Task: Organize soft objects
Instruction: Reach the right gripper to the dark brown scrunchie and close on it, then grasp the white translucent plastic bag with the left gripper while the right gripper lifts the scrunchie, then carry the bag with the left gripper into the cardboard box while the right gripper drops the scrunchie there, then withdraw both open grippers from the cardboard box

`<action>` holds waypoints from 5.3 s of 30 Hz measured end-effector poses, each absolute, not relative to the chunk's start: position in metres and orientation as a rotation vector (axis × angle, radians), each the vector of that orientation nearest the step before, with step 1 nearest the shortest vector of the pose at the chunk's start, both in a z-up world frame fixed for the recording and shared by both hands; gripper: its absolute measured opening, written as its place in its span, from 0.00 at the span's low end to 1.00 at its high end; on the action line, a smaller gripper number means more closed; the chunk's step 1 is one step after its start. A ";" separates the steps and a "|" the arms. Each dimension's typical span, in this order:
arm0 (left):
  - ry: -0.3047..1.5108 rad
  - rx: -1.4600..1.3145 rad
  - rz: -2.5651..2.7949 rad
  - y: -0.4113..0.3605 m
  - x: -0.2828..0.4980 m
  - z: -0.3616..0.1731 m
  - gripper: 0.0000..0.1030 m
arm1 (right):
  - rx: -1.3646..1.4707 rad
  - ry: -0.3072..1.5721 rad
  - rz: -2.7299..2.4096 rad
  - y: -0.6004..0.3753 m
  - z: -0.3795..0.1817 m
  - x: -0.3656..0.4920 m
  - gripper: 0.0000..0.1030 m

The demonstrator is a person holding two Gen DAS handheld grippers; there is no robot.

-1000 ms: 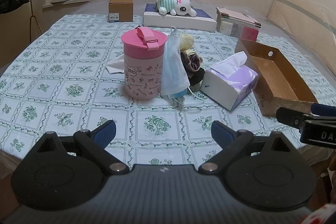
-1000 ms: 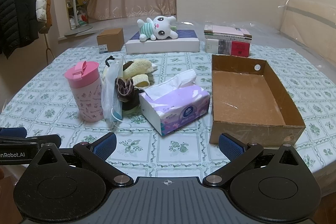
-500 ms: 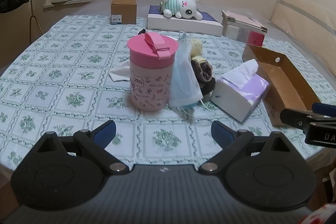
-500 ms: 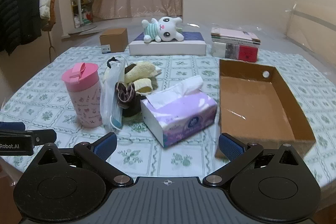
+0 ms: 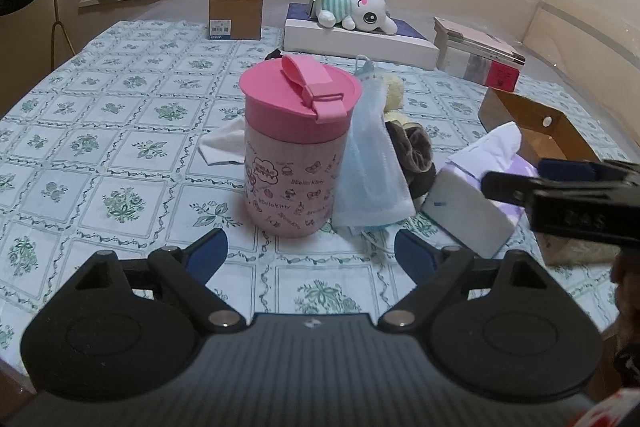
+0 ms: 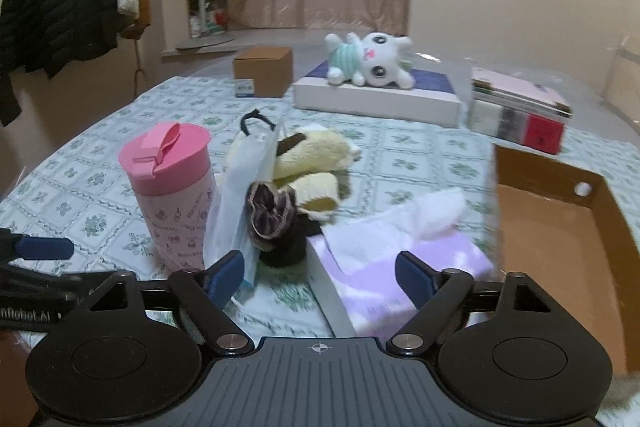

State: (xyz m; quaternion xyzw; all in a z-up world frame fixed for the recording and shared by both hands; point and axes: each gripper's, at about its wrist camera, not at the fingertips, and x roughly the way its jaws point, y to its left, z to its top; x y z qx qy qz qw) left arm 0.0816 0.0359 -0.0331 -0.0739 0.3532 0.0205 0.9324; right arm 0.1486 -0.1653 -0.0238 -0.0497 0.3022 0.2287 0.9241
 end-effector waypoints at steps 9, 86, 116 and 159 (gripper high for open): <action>0.728 -0.166 0.038 0.044 0.101 -0.045 0.83 | -0.140 0.627 0.541 -0.129 -0.043 0.191 0.53; 0.490 0.024 -0.248 -0.074 0.077 0.039 0.02 | 0.089 0.448 0.246 -0.282 0.037 0.076 0.08; 0.596 -0.025 -0.530 -0.234 0.177 -0.011 0.41 | 0.148 0.516 -0.014 -0.418 0.004 0.122 0.08; 0.653 -0.120 -0.011 -0.005 0.061 -0.023 0.44 | 0.162 0.513 0.296 -0.286 0.009 0.080 0.76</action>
